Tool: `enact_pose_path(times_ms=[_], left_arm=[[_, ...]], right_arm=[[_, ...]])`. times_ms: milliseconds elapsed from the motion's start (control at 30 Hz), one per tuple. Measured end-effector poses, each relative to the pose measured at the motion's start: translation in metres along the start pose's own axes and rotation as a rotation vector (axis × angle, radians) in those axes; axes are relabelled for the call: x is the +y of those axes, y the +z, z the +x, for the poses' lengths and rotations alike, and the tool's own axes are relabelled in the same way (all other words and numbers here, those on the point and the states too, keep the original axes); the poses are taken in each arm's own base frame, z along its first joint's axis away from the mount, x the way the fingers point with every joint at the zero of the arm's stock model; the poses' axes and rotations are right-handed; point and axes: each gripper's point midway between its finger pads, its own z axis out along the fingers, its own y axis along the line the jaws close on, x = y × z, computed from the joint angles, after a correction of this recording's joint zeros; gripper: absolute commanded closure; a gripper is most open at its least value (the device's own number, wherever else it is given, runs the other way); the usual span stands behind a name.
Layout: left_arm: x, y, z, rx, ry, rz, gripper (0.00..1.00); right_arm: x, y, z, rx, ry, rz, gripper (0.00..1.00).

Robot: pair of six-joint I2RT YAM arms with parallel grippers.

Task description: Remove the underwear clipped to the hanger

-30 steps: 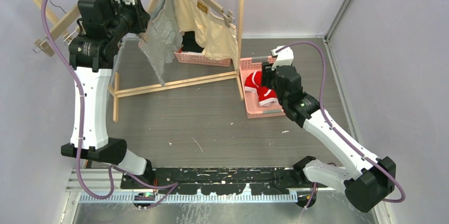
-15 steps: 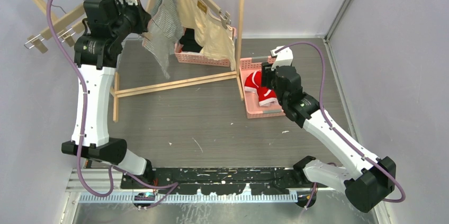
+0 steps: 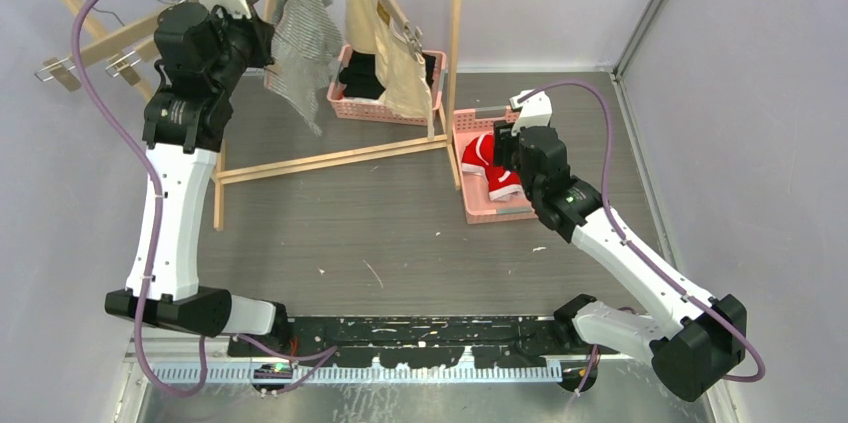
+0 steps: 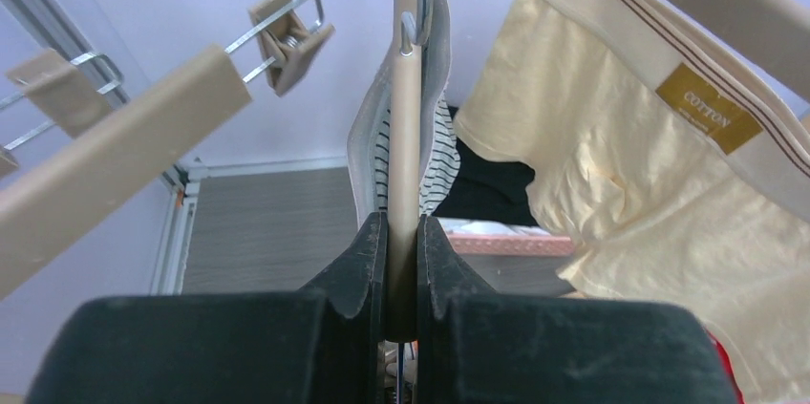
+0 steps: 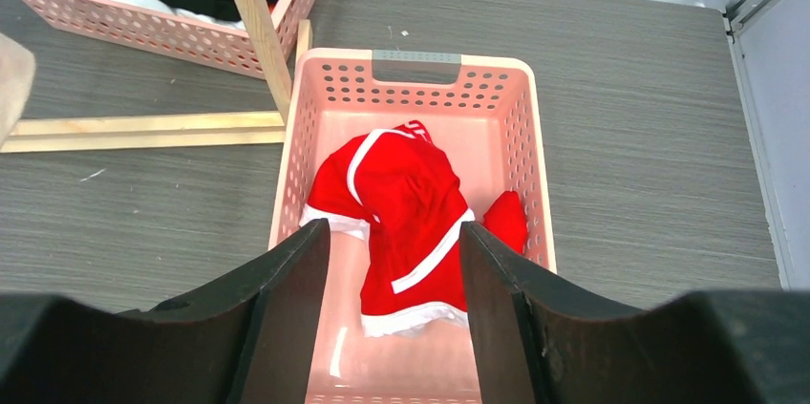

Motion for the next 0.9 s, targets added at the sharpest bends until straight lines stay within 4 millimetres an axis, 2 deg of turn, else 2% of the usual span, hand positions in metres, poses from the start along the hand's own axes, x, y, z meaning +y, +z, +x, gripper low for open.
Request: enact_pose_path(times_ms=[100, 467, 567, 767, 900], left_arm=[[0.004, -0.003, -0.006, -0.043, 0.0, -0.02, 1.0], [0.008, -0.005, -0.003, -0.081, 0.002, -0.043, 1.0], [0.01, -0.015, -0.001, -0.087, 0.007, -0.047, 1.0], [0.01, -0.043, -0.016, -0.146, 0.017, -0.047, 1.0], [0.011, -0.055, -0.008, -0.131, 0.016, -0.046, 1.0]], right_arm=[[0.0, 0.0, 0.002, 0.004, -0.002, 0.0, 0.44], [0.003, 0.008, 0.011, 0.031, -0.018, 0.0, 0.44], [0.004, 0.01, 0.014, 0.041, -0.023, -0.003, 0.44], [0.006, 0.013, 0.018, 0.055, -0.028, -0.008, 0.44], [0.007, 0.013, 0.017, 0.048, -0.025, -0.008, 0.44]])
